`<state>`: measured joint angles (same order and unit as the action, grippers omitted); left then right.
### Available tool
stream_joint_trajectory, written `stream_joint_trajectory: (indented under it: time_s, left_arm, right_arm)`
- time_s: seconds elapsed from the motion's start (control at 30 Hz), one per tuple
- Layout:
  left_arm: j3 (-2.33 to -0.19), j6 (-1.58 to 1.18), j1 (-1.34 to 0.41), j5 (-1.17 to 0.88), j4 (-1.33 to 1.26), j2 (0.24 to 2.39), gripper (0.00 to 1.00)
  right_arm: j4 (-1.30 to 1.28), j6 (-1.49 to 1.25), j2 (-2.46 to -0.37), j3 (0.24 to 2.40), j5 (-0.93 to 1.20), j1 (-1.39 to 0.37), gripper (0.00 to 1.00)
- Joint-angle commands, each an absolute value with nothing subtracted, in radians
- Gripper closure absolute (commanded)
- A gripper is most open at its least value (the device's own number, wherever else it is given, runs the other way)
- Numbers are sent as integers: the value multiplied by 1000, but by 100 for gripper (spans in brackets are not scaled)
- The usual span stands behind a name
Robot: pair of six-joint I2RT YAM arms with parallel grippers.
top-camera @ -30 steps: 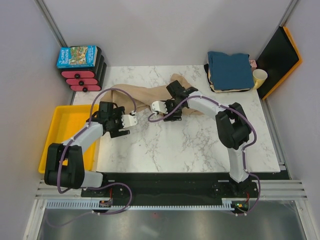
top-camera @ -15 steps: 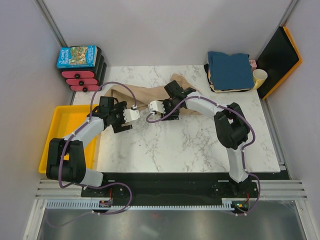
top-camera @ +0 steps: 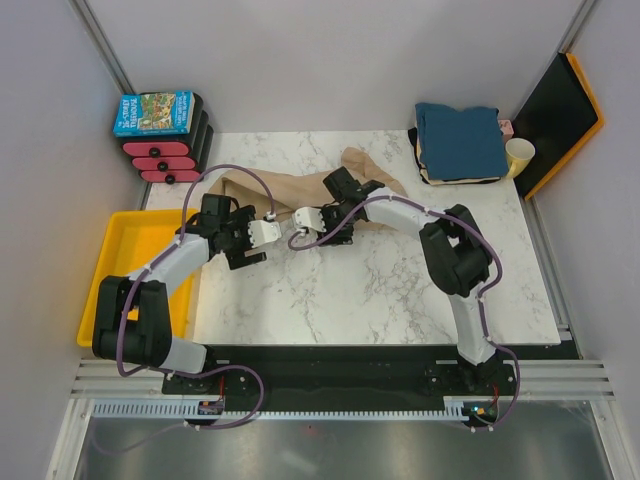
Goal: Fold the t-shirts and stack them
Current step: Flatten out the tshirt
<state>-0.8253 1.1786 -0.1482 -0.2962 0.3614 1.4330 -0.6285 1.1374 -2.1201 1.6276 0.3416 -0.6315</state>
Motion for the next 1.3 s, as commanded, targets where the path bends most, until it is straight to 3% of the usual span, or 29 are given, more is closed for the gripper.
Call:
stream_joint_trajectory:
  time_s: [0.0, 0.37, 0.47, 0.5, 0.63, 1.07, 1.27]
  left_arm:
    - [-831, 1131, -150, -302, 348, 1425, 0]
    - [-818, 1118, -149, -272, 345, 1371, 0]
    - [-813, 1112, -149, -275, 348, 1361, 0]
    - [-815, 1109, -149, -273, 347, 1361, 0]
    - [-818, 1107, -149, -265, 347, 1358, 0]
    - [-836, 1052, -161, -360, 348, 1402, 0]
    - [-831, 1034, -215, -309, 282, 1477, 0]
  right_arm:
    - [-594, 1137, -2149, 1631, 374, -643, 36]
    - [-555, 1161, -2157, 1579, 295, -637, 45]
    - [-543, 1173, -2151, 1560, 269, -632, 62]
    - [-545, 1181, -2152, 1556, 258, -632, 73]
    - [-545, 1195, -2123, 1554, 207, -630, 100]
    - [-626, 1250, -1987, 1675, 137, -592, 100]
    - [-632, 1233, -1990, 1684, 129, -589, 100]
